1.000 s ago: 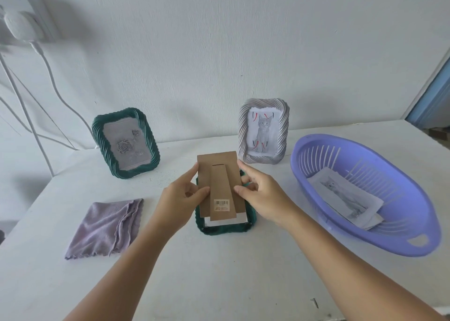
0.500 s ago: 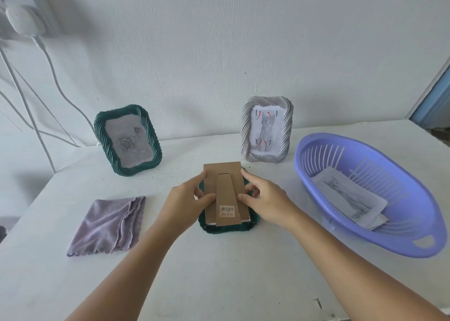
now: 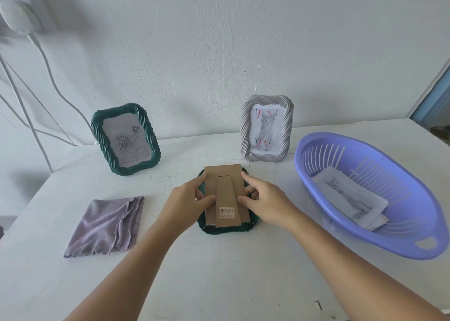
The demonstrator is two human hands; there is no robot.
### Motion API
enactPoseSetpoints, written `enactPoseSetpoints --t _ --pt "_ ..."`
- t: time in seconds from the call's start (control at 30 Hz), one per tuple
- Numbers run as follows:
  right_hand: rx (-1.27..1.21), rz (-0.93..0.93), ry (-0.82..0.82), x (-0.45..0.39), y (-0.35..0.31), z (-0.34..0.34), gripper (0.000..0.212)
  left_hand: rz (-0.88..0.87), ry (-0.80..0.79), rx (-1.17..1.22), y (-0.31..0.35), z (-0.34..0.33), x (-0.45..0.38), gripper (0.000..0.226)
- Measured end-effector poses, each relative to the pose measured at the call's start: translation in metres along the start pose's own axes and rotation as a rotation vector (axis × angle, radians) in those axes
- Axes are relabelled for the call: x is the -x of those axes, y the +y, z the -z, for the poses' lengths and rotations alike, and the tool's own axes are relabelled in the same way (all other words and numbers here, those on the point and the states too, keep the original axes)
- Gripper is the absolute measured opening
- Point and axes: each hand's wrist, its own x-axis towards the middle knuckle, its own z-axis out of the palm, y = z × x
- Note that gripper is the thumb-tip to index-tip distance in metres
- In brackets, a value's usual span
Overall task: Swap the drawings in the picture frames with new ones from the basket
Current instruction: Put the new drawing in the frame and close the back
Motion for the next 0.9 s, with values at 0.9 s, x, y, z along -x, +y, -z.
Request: enactPoseSetpoints --t 0.9 --pt "0.209 0.013 0.09 -0.013 -0.001 0.002 0.041 0.074 0.101 -0.108 0.004 0.002 -0.012 0.027"
